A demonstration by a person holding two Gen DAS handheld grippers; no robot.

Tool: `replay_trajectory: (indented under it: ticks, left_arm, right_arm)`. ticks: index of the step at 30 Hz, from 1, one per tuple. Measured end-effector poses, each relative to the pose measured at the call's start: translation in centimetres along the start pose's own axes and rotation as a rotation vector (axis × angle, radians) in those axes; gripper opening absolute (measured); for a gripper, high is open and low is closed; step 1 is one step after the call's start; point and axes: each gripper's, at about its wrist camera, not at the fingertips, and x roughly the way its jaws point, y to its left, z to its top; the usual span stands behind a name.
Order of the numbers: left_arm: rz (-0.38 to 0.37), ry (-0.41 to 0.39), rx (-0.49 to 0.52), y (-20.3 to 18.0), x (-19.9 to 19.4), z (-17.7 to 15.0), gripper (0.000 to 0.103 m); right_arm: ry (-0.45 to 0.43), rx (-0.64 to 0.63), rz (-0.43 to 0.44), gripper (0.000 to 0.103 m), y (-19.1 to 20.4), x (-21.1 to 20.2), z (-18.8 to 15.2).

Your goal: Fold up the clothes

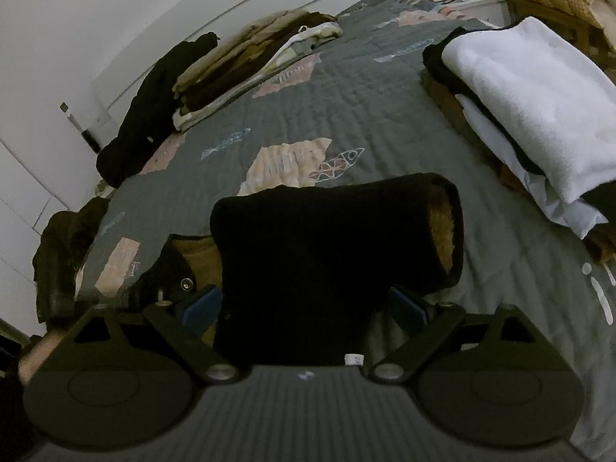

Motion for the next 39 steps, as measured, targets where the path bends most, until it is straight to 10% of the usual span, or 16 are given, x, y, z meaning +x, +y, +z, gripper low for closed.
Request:
replay_trajectory:
  ticks: [8,12,25,30,39]
  left_arm:
    - [0.033,0.082,-0.143,0.2,4.4,-5.1,0.075]
    - [-0.006,0.057,-0.188,0.0,4.2,-5.5,0.004]
    - [0.013,0.126,-0.227,0.5,2.4,-8.0,0.012]
    - [-0.016,-0.069,-0.147,-1.0,-2.6,-5.2,0.048]
    - [-0.185,-0.156,-0.009,-7.6,2.7,6.3,0.048]
  right_arm:
    - [-0.001,-0.024,0.038,0.093,2.2,-1.2,-0.6]
    - [-0.002,-0.018,0.044,0.094,3.1,-2.1,-0.9]
    - [0.028,-0.087,0.034,0.094,5.6,-1.1,-1.2]
    - [0.030,-0.129,-0.003,0.093,6.0,1.2,-0.5]
    - [-0.045,-0.077,-0.037,0.093,3.3,0.4,1.2]
